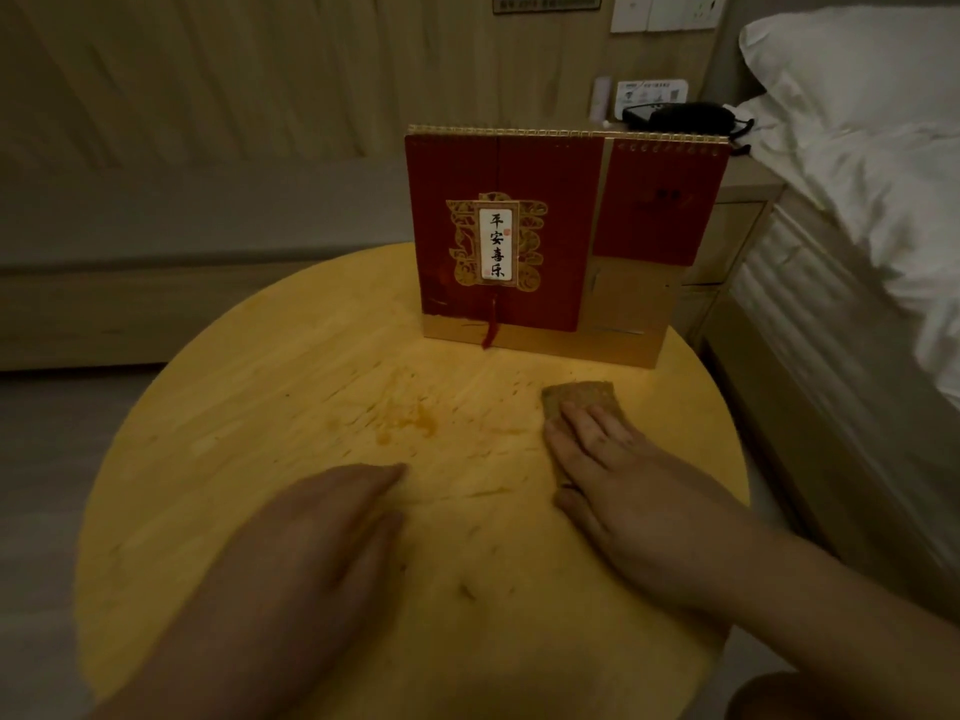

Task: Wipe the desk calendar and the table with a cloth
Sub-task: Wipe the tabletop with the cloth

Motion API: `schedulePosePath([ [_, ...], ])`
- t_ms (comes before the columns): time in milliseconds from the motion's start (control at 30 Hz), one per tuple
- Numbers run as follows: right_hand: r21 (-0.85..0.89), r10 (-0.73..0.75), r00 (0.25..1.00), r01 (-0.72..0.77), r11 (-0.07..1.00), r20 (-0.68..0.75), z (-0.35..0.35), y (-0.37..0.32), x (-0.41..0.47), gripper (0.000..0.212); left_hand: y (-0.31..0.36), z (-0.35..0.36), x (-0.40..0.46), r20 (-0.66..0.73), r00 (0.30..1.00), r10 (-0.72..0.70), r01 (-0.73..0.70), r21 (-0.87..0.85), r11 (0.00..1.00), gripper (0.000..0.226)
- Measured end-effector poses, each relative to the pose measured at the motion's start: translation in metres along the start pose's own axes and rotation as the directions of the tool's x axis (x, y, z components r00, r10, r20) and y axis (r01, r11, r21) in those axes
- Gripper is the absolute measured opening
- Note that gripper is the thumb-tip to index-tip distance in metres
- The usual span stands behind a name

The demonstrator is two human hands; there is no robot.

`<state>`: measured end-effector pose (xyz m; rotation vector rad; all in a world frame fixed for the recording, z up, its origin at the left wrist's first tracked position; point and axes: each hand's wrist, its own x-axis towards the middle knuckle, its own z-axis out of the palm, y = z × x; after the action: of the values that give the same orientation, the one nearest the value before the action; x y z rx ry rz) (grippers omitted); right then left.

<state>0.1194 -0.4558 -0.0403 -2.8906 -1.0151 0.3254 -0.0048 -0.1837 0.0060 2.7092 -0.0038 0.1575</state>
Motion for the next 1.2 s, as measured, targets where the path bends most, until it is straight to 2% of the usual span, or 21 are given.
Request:
schedulePosePath([
  [67, -0.025, -0.025, 1.0, 0.026, 0.999, 0.012, -0.005, 0.003, 0.017, 0.068, -0.041, -0.01, -0.017, -0.003, 0.995, -0.097, 0.097, 0.067, 0.993, 0.052],
  [167, 0.019, -0.025, 0.999, 0.025, 1.0, 0.02, -0.012, -0.005, 0.051, 0.07, -0.08, -0.012, -0.031, 0.134, 0.948, -0.289, 0.27, 0.141, 0.952, 0.081],
  [233, 0.067, 0.004, 0.999, -0.007, 0.998, 0.039, -0.014, -0.017, 0.068, 0.072, -0.093, -0.002, -0.035, 0.203, 0.925, -0.321, 0.268, 0.249, 0.931, 0.098],
  [333, 0.104, -0.005, 0.999, 0.0, 0.995, 0.046, -0.014, -0.032, 0.068, 0.07, -0.095, 0.012, -0.037, 0.229, 0.912, -0.341, 0.258, 0.329, 0.909, 0.106],
  [400, 0.129, -0.056, 0.997, 0.049, 0.99, 0.051, -0.009, -0.042, 0.048, 0.069, -0.096, 0.018, -0.039, 0.217, 0.918, -0.332, 0.256, 0.317, 0.913, 0.108],
  [500, 0.11, -0.131, 0.988, 0.122, 0.986, 0.083, 0.01, -0.064, 0.005, 0.069, -0.101, 0.025, -0.043, 0.189, 0.937, -0.294, 0.23, 0.3, 0.926, 0.097],
  [567, 0.12, -0.122, 0.979, 0.103, 0.987, 0.161, 0.019, -0.078, -0.017, 0.065, -0.103, 0.029, -0.045, 0.174, 0.946, -0.273, 0.213, 0.301, 0.929, 0.092],
  [633, 0.118, -0.099, 0.981, 0.08, 0.99, 0.169, 0.018, -0.083, -0.025, 0.073, -0.1, 0.029, -0.044, 0.177, 0.945, -0.275, 0.213, 0.306, 0.928, 0.092],
  [800, 0.015, -0.101, 0.994, 0.1, 0.995, 0.045, 0.002, -0.081, 0.036, 0.074, -0.094, 0.026, -0.044, 0.185, 0.935, -0.303, 0.229, 0.34, 0.912, 0.098],
  [1000, 0.043, -0.031, 0.995, 0.028, 0.999, 0.094, -0.017, -0.105, 0.154, 0.073, -0.091, 0.024, -0.045, 0.185, 0.932, -0.311, 0.228, 0.365, 0.902, 0.104],
  [1100, 0.022, -0.05, 0.993, 0.048, 0.999, 0.107, -0.019, -0.108, 0.144, 0.069, -0.09, 0.024, -0.045, 0.181, 0.936, -0.303, 0.223, 0.363, 0.905, 0.105],
  [1200, 0.057, -0.081, 0.989, 0.074, 0.996, 0.125, -0.01, -0.106, 0.081, 0.069, -0.091, 0.025, -0.045, 0.165, 0.944, -0.287, 0.215, 0.355, 0.91, 0.104],
])
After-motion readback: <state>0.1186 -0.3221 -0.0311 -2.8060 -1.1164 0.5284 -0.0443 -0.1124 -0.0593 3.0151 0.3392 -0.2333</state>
